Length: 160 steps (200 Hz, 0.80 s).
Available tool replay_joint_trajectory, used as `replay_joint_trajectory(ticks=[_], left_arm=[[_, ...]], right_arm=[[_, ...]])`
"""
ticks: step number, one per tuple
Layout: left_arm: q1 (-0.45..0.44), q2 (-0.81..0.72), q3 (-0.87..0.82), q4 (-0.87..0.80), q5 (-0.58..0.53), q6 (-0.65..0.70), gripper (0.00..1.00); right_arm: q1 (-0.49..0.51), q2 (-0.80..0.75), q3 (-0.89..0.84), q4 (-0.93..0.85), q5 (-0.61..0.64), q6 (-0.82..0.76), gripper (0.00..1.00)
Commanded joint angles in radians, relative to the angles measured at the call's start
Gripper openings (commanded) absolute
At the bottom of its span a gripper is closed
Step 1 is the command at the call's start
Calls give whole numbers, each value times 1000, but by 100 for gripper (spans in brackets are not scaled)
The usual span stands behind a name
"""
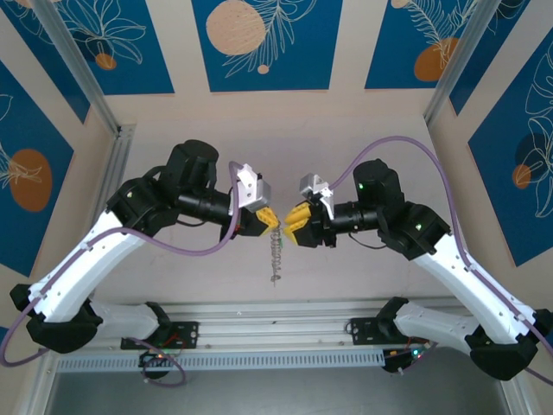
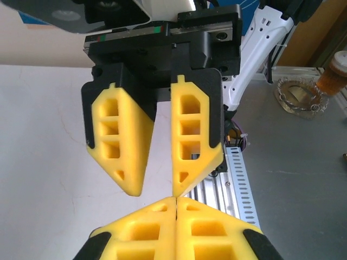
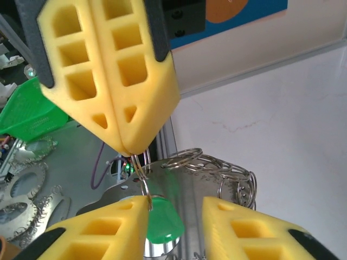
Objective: Put the keys on the keyring
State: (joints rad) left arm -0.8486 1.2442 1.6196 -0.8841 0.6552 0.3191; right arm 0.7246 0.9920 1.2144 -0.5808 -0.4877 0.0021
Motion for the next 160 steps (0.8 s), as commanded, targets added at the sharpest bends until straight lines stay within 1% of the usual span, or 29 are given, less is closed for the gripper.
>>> replay_joint_trajectory(ticks=[1,29,40,52,60,115,129,141,160], left_arm=[[-10,-22,-8,52,46,-17,0],[-10,-19,-10,53,46,-17,0],[-10,-19,-12,56,47,-18,0],[-11,-20,-14,59,47,-18,0],[-10,-19,-15,61,46,-18,0],[-10,-29,-32,101,49,-29,0],[-12,-35,-38,114,42,-36,0],[-10,-40,-42,116,36,-37,0],[-9,-43,-40,107,29,-34,0]], right_arm=[[-8,-7,-11,25,-71,13,25],[-8,16,-3,16,-97,3,23],[-7,25,-4,16,-101,3,19],[-7,29,-1,14,-93,0,11],[-7,29,-4,14,-88,-1,8],[-7,27,-3,19,-101,-1,1],[-7,24,-5,22,-103,1,1],[-8,19,-7,20,-94,3,5],[-8,6,-17,19,-68,9,16]])
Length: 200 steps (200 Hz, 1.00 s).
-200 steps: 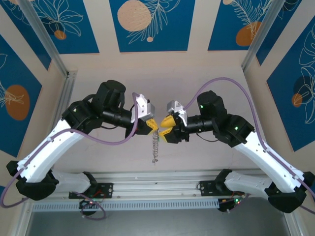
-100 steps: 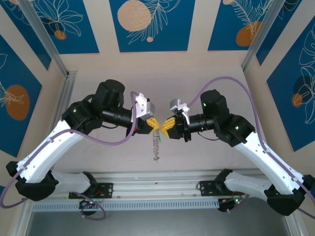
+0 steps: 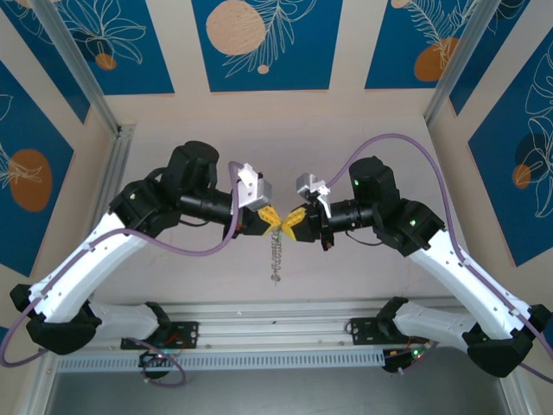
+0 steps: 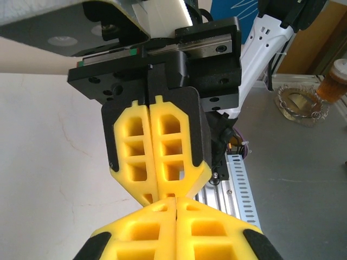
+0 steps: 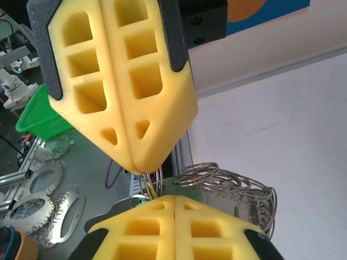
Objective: Put the keys on the keyring
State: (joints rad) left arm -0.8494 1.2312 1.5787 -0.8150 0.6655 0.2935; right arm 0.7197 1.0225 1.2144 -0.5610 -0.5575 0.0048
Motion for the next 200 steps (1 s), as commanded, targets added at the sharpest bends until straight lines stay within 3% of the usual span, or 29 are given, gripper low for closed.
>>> replay_joint_trajectory(ticks=[1,33,71,157,200], left_arm=[[-8,-30,2,38,18,-8,0],[-8,-26,13,13,25,3,0],[-8,-15,17,5,52,6,0],[-8,-11,30,-3,63,9,0],[-8,-10,21,3,63,10,0]], right_arm=[[-3,-26,-17,-1,3,7,16],[-39,-77,-51,19,16,45,26],[-77,-116,-84,69,-114,84,31],[-38,-33,-70,116,-195,83,29],[-12,-9,-67,125,-196,83,19]])
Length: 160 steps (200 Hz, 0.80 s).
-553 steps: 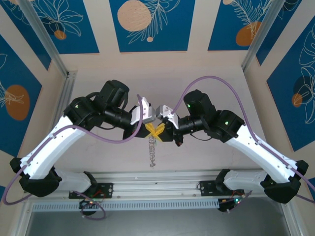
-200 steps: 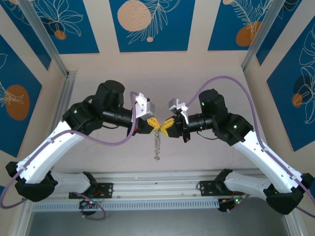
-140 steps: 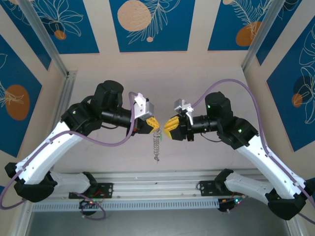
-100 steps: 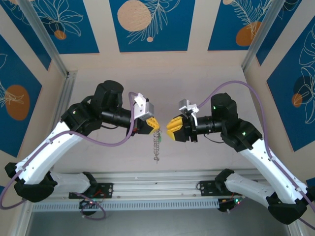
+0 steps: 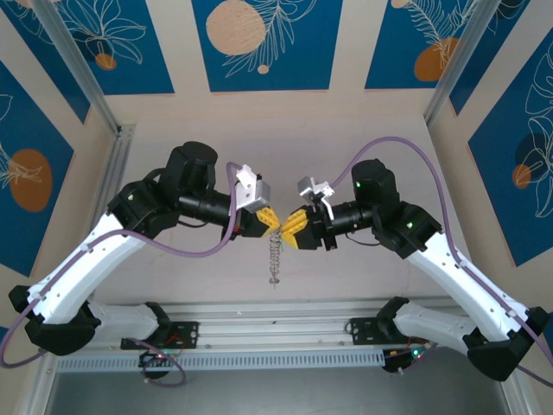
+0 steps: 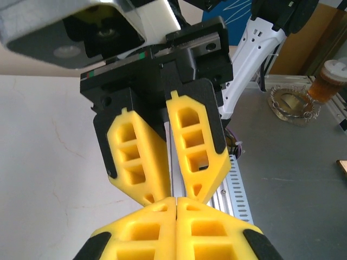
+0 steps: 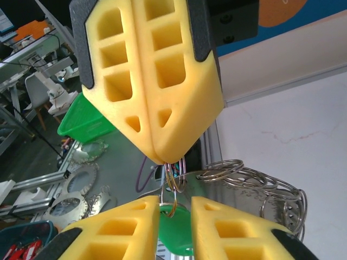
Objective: Put the keys on the keyring
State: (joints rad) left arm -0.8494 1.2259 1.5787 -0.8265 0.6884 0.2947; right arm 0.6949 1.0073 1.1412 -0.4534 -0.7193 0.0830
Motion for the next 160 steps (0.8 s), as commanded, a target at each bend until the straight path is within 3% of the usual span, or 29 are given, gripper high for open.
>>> replay_joint_trajectory(ticks=[1,48,87,160], left_arm=[[-9,-6,21,15,40,9,0],[-8,-8,17,24,44,6,0],[-8,-30,-38,126,67,-39,0],[-7,-111,-287,600,89,-280,0]], right_arm=[[13,7,6,18,-34,4,19],[18,12,-1,26,-29,12,0],[18,9,-11,51,-32,29,0],[9,-1,-24,124,-63,69,0]])
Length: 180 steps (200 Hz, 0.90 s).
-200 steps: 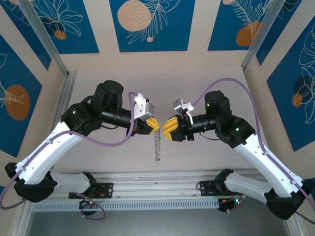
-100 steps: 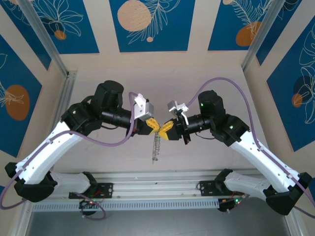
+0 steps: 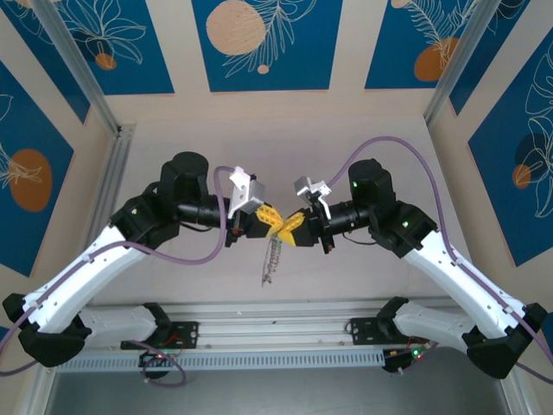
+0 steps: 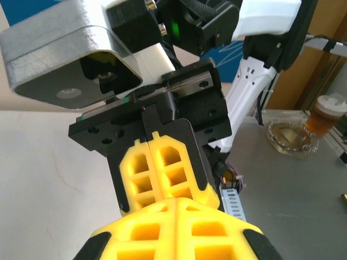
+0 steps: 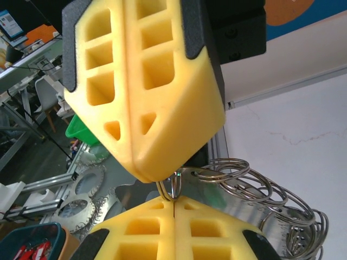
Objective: Put the keys on the keyring
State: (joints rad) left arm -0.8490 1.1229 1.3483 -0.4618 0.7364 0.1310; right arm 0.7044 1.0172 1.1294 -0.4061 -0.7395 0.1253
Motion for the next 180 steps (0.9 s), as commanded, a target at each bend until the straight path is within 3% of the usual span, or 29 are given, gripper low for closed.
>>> replay_joint_trajectory(ticks=[1,66,180], left_arm=[[-7,-9,-58,239,42,-119,0],[0,-17,-137,430,31,-248,0],[8,-44,-99,289,-12,-186,0]], right_arm=[[0,-11,-12,77,-43,27,0],[-15,-44,-35,151,-26,42,0],[-122,-119,-57,163,25,75,0]])
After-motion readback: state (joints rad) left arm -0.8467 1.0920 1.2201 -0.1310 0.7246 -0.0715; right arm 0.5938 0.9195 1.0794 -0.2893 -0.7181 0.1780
